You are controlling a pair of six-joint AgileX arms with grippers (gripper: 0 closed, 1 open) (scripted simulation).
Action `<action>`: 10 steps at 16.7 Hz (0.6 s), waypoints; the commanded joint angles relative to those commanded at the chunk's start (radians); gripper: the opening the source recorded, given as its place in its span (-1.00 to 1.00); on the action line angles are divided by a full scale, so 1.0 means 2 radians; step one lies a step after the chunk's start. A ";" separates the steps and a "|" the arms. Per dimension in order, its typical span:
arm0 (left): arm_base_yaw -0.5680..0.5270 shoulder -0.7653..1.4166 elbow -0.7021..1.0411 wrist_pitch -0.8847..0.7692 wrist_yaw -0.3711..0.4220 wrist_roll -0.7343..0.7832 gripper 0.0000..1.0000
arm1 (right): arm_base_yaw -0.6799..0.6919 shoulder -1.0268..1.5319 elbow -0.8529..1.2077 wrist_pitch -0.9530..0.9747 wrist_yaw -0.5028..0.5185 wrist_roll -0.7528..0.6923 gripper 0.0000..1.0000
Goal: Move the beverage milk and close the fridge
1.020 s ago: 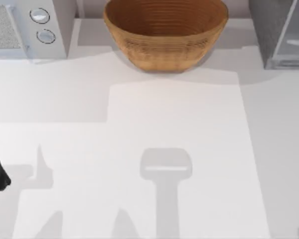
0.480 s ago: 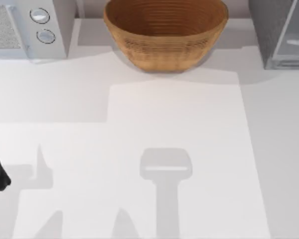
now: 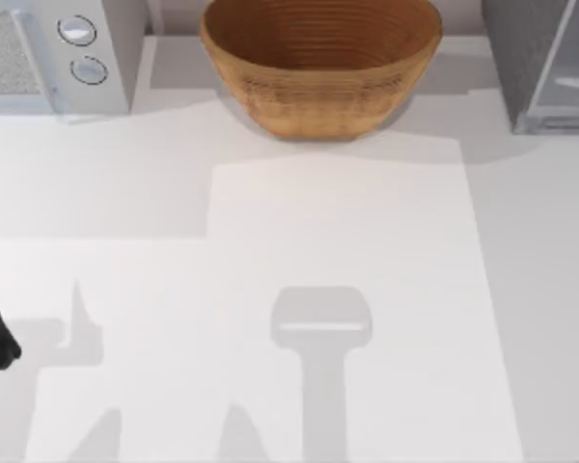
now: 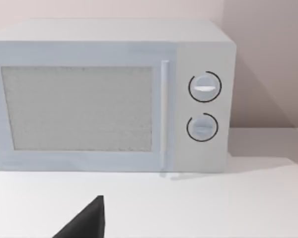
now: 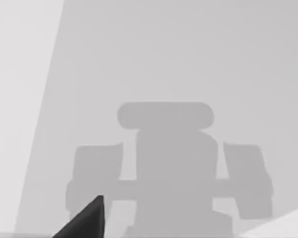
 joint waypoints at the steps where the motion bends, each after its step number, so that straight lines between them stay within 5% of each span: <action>1: 0.000 0.000 0.000 0.000 0.000 0.000 1.00 | -0.036 0.037 0.016 -0.006 -0.019 -0.037 1.00; 10: 0.000 0.000 0.000 0.000 0.000 0.000 1.00 | -0.459 0.520 0.176 -0.029 -0.231 -0.515 1.00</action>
